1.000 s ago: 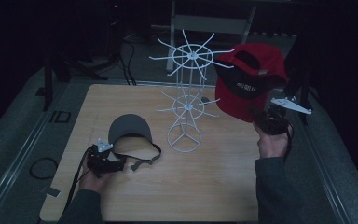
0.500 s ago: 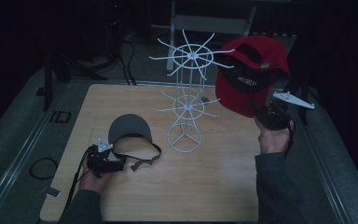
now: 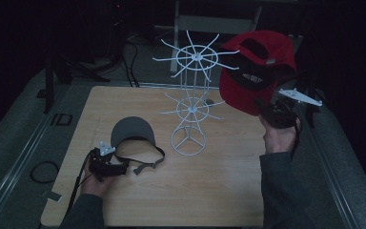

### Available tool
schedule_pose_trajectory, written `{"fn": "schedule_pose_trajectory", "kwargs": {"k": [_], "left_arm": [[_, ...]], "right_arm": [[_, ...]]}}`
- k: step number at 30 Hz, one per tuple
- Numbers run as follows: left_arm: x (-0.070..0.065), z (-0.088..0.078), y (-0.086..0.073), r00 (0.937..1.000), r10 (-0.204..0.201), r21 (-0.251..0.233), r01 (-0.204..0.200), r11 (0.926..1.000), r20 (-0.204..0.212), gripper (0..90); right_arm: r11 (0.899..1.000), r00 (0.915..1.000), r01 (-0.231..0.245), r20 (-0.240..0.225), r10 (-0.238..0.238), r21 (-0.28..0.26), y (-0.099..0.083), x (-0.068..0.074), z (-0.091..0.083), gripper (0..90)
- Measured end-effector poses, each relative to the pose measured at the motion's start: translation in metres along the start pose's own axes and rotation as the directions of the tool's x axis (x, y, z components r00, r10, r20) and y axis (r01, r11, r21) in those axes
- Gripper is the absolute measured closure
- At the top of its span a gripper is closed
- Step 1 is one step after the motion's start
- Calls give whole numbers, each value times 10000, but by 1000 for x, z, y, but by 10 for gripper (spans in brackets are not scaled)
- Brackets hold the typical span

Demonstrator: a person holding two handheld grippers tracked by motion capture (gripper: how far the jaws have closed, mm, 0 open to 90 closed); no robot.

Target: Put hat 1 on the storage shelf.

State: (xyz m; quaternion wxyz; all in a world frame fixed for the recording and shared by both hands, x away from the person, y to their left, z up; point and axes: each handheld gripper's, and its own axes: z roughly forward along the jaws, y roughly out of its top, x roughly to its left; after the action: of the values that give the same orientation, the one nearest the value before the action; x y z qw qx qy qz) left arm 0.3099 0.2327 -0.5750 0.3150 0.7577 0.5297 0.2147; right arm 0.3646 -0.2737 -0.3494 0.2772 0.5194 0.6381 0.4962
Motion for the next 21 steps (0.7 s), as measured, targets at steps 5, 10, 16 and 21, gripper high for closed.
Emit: {"fn": "schedule_pose_trajectory", "kwargs": {"k": [5, 10, 16, 21], "left_arm": [[0, 0, 0, 10000, 1, -1, -1, 10000, 0, 86], [0, 0, 0, 10000, -2, -2, 2, 10000, 1, 86], [0, 0, 0, 10000, -2, 0, 2, 10000, -2, 86], [0, 0, 0, 10000, -3, -4, 3, 10000, 1, 86]], "right_arm": [[10000, 10000, 25, 16, -25, -94, 5, 2, -2, 862], [9999, 10000, 35, 50, -34, -153, 9, 4, -3, 861], [9996, 9999, 131, 100, -128, -239, 13, 10, -6, 861], [9990, 9996, 265, 71, -263, -358, 14, 15, -9, 862]]}}
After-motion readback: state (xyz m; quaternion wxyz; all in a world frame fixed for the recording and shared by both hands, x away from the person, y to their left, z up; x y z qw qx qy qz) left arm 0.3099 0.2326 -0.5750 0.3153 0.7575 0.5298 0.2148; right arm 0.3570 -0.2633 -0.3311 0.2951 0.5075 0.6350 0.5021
